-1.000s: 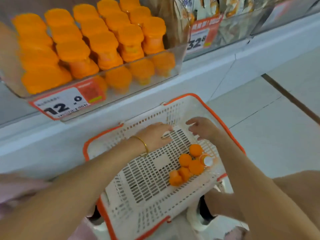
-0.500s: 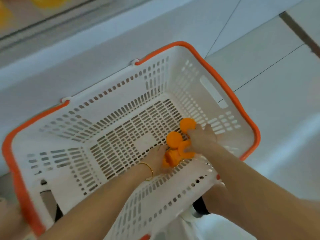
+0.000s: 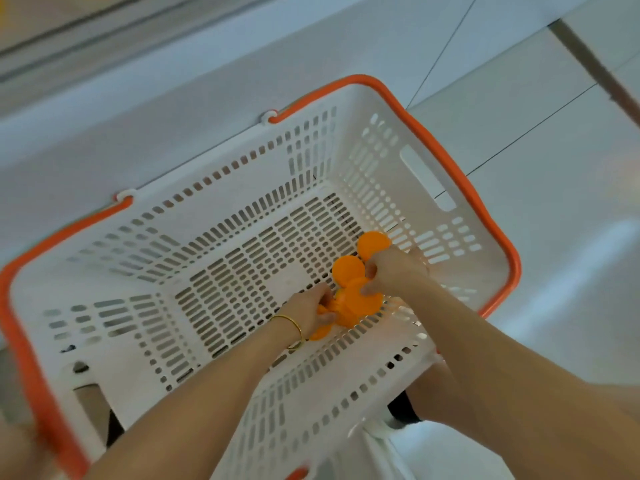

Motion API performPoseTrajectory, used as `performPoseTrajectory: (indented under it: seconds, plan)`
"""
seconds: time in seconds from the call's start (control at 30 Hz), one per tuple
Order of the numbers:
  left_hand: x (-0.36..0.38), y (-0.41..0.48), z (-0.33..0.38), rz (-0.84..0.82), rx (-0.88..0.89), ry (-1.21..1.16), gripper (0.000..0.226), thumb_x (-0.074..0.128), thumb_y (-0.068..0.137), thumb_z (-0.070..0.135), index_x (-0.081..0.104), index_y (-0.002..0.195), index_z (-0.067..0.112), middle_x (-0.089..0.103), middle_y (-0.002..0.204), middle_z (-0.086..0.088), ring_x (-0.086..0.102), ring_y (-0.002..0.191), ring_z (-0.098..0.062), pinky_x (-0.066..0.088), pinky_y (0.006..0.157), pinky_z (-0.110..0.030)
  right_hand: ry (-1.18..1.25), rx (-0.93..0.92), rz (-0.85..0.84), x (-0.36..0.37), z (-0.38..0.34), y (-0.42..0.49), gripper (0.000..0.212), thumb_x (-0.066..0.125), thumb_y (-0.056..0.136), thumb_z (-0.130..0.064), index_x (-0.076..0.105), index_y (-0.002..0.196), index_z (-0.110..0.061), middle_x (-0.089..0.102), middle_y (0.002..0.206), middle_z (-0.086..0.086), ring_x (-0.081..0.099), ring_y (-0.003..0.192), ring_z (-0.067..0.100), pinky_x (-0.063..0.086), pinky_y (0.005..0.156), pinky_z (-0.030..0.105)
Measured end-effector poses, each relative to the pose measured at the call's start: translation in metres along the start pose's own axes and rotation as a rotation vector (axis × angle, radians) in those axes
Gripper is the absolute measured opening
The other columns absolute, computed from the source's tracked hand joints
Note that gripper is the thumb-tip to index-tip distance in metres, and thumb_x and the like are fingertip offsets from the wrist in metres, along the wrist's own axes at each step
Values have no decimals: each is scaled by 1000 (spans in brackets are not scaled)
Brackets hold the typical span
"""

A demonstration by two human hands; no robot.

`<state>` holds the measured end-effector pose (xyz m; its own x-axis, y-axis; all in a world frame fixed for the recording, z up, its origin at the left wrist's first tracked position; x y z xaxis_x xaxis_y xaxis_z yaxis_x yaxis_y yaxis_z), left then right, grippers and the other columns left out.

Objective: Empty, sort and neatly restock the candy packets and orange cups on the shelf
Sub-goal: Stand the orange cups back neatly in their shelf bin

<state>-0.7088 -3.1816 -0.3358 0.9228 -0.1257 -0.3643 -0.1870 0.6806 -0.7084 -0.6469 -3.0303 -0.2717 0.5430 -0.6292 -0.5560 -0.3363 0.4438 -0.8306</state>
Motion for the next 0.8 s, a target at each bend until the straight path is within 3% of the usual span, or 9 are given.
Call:
performPoseTrajectory:
  seconds: [0.1, 0.17, 0.23, 0.3, 0.37, 0.47, 0.6, 0.7, 0.8]
  plan:
    - [-19, -13, -11, -58, -27, 0, 19, 53, 91, 29, 45, 103, 16, 51, 89, -5, 46, 74, -18, 39, 66, -29, 72, -48, -57, -4, -20, -7, 30, 72, 74, -51, 61, 87, -25, 59, 96, 4, 47, 114, 33, 33, 103, 55]
    - [-42, -21, -31, -54, -82, -8, 15, 49, 93, 28, 46, 104, 17, 50, 91, -6, 45, 76, -20, 38, 67, -29, 151, -119, -79, -8, -40, -16, 34, 67, 83, -45, 63, 104, -19, 55, 89, -1, 51, 98, 25, 40, 100, 51]
    - [-67, -31, -60, -26, -165, -48, 9, 48, 94, 25, 45, 98, 18, 46, 85, -4, 42, 71, -19, 36, 62, -28, 357, -150, -79, -9, -59, -21, 41, 64, 87, -41, 59, 118, -14, 54, 99, 2, 50, 92, 21, 48, 86, 40]
    - [-90, -43, -88, 42, -254, -116, 10, 47, 95, 25, 45, 100, 17, 44, 83, -3, 42, 69, -18, 37, 60, -29, 566, -139, -90, -2, -79, -21, 43, 63, 90, -36, 56, 120, -6, 50, 89, 7, 47, 75, 19, 43, 65, 32]
    - [-104, -55, -112, 135, -368, -275, 17, 44, 98, 28, 44, 112, 19, 46, 97, -4, 47, 82, -23, 42, 62, -33, 673, -93, -112, 10, -95, -13, 38, 63, 91, -32, 55, 117, -5, 45, 73, 6, 40, 61, 18, 37, 58, 34]
    - [-110, -67, -130, 234, -493, -484, 32, 44, 99, 27, 38, 130, 21, 41, 128, -10, 45, 109, -31, 46, 77, -42, 681, -61, -63, 28, -113, 2, 25, 60, 92, -35, 52, 103, -14, 39, 66, 4, 36, 57, 19, 38, 63, 35]
    - [-110, -65, -138, 333, -471, -416, 50, 52, 96, 22, 28, 138, 9, 36, 144, -13, 40, 127, -33, 44, 97, -50, 654, -32, -92, 45, -117, 12, 29, 64, 90, -28, 54, 115, -18, 50, 99, 7, 50, 84, 27, 53, 82, 45]
    - [-108, -66, -137, 394, -458, -402, 49, 52, 96, 19, 28, 137, 8, 37, 143, -13, 42, 126, -32, 45, 98, -46, 746, 15, -147, 50, -106, 12, 36, 65, 89, -16, 52, 122, -22, 45, 115, 10, 50, 89, 29, 56, 81, 45]
    - [-107, -67, -135, 444, -413, -340, 45, 44, 99, 14, 28, 141, 10, 42, 143, -12, 43, 126, -31, 39, 101, -42, 857, 54, -107, 50, -95, 10, 49, 62, 90, -19, 45, 136, -23, 44, 134, 13, 50, 96, 30, 54, 80, 42]
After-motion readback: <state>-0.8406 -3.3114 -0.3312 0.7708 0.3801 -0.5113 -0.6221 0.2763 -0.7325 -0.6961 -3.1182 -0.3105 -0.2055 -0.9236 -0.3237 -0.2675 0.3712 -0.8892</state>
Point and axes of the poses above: each hand's wrist, its own y-axis towards the middle knuckle, its own x-axis out of the palm, z = x × y, the point moved 5 cm from there along y, towards the middle knuckle
